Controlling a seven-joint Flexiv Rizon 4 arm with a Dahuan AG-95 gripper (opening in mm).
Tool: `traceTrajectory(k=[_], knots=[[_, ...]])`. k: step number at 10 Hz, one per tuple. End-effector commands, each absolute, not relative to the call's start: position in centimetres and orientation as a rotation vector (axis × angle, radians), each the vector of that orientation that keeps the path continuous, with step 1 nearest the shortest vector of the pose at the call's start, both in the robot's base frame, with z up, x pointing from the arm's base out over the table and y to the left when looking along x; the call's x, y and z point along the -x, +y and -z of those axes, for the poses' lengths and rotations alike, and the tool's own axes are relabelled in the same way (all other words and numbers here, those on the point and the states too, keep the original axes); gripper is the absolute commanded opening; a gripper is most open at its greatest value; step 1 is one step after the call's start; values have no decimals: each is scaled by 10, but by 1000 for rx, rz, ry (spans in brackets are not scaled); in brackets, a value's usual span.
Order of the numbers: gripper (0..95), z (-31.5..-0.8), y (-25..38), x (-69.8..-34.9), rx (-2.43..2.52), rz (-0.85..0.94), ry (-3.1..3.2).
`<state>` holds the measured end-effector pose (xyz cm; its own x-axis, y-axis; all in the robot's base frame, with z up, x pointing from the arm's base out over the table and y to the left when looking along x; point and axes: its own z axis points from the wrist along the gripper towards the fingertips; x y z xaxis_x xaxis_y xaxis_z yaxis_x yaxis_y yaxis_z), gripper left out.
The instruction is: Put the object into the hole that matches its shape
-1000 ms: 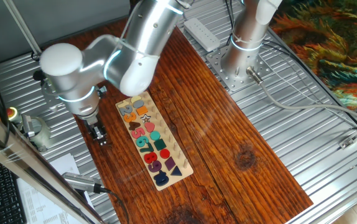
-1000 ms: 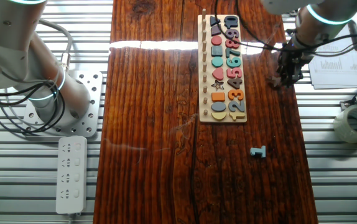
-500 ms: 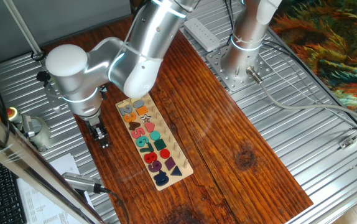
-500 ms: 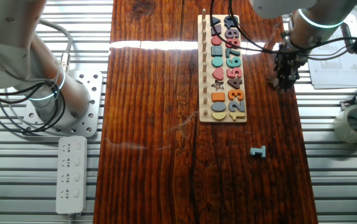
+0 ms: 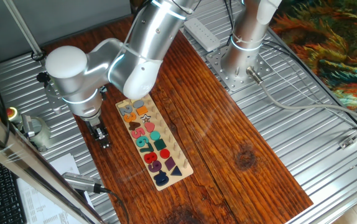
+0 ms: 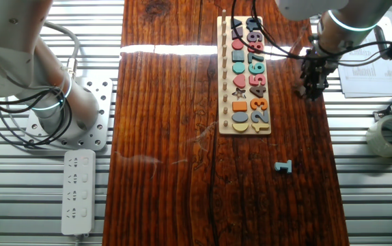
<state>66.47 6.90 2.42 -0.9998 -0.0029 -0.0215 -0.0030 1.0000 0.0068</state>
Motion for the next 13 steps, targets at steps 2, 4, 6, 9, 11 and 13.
traceTrajectory(k=[2,4,6,9,11,13], knots=[[570,-20,69,-664,-5,-9,3123],[570,-18,69,-663,-19,-10,3127],[570,-17,70,-663,-42,-11,3139],[570,-13,72,-658,-52,-9,3145],[570,-12,71,-656,-54,-8,3144],[570,-12,71,-656,-66,-10,3143]])
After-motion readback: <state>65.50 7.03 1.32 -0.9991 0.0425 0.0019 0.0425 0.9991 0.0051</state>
